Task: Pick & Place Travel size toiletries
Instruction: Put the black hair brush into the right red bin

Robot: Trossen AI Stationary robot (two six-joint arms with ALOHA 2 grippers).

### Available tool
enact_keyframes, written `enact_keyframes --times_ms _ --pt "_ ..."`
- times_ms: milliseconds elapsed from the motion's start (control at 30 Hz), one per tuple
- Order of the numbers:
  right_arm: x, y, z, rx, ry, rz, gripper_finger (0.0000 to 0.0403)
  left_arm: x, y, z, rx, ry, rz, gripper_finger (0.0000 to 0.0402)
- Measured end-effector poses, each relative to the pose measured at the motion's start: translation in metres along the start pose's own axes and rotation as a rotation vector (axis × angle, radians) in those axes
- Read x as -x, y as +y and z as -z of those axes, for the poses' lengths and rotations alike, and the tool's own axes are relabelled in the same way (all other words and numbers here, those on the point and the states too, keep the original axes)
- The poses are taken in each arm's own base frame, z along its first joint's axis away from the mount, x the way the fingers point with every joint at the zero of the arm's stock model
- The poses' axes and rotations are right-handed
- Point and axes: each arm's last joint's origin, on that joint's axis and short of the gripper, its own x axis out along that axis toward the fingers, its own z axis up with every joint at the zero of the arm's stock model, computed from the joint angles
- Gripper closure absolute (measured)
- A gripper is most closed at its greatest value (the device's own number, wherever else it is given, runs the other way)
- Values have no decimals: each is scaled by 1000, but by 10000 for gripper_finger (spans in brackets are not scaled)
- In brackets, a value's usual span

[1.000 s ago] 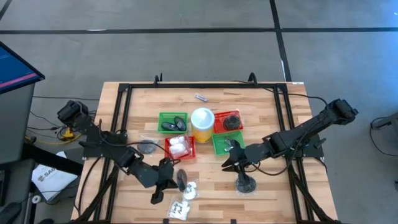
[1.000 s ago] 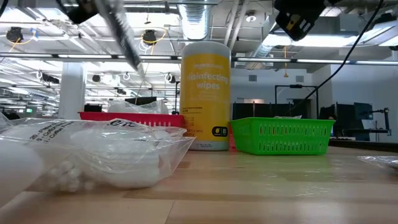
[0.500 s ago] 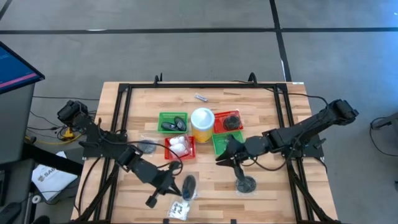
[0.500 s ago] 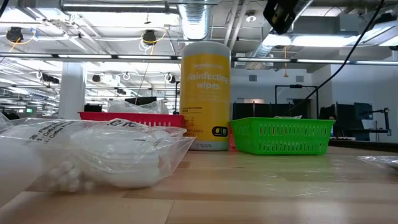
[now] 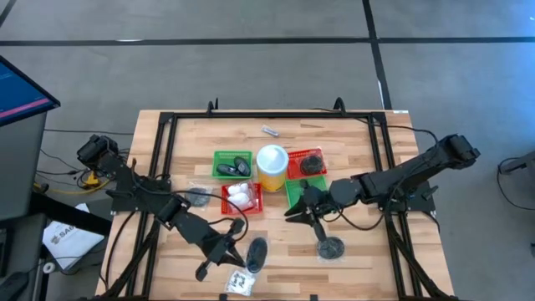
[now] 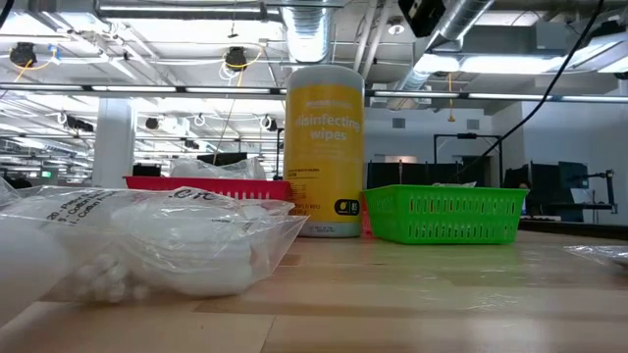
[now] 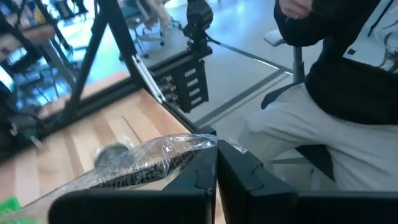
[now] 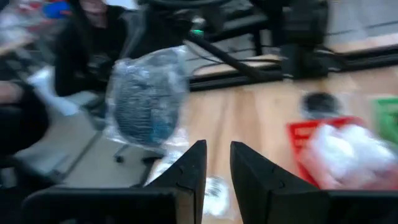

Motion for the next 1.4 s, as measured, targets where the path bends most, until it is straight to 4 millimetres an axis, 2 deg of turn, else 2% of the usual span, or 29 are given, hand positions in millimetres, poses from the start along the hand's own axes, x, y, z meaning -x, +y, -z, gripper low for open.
enact_keyframes --times_ms 100,200,400,533,700,833,967,1400 --pt "-12 0 0 5 -30 -108 339 0 3 0 -27 -5 -9 401" --pt "-25 -2 6 18 18 -145 339 0 5 0 -26 -7 -15 401" --pt "-47 -6 1 62 31 -194 327 0 4 0 -27 -8 -12 401" --pt "-57 -7 -3 67 48 -249 294 0 4 -1 -27 -15 15 401" --pt "-70 -12 -3 59 73 -266 230 0 4 -1 -27 -16 17 401" --pt "-78 -16 -5 74 67 -279 183 0 3 -1 -27 -16 20 401" --pt "-80 -14 -8 85 83 -360 157 0 3 0 -27 -11 24 401" --pt "-79 -12 -11 117 46 -380 154 0 3 0 -29 -10 23 401"
